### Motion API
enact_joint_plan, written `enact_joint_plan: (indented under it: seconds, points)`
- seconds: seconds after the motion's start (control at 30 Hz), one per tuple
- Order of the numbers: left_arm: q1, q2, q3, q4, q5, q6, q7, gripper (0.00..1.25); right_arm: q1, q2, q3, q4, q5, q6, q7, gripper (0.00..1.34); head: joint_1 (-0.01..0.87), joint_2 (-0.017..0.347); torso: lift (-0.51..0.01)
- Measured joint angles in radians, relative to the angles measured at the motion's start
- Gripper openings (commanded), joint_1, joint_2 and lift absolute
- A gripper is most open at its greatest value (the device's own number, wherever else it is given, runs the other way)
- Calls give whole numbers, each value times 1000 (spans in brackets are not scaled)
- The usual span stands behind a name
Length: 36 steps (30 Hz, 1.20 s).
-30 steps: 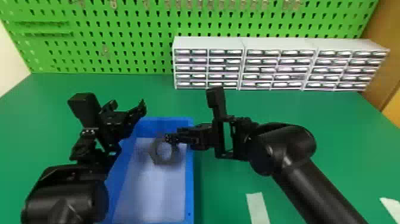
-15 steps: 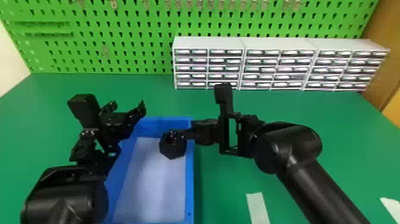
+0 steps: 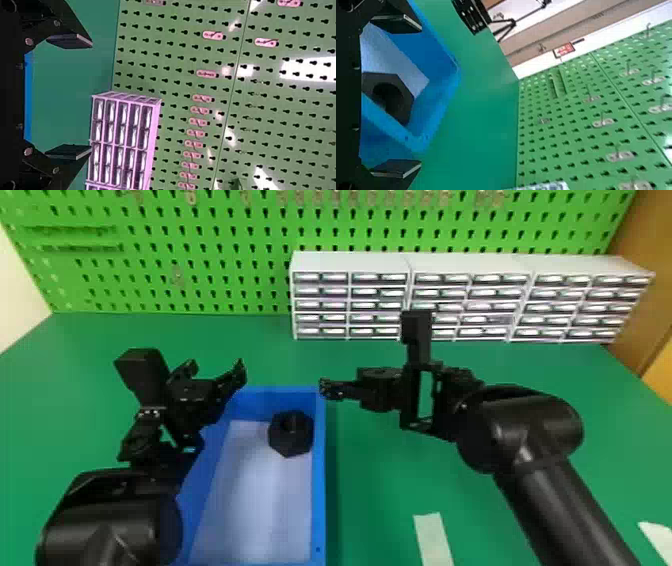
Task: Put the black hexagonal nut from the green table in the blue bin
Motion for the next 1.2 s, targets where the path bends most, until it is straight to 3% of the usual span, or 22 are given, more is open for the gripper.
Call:
enact_joint_plan:
  seconds: [0.3,0.83,1.2]
  points:
    - [1,0,-2,0,-1,0,0,919,51,9,-140,-77,96,6,-4,1229,686,51,-97]
    - [1,0,-4,1,-3,0,0,920,165,19,-393,-245,215,8,-92,1230,686,51,-97]
    - [3,0,-2,1,-2,0,0,920,255,27,-498,-318,264,-42,-138,1229,686,51,-97]
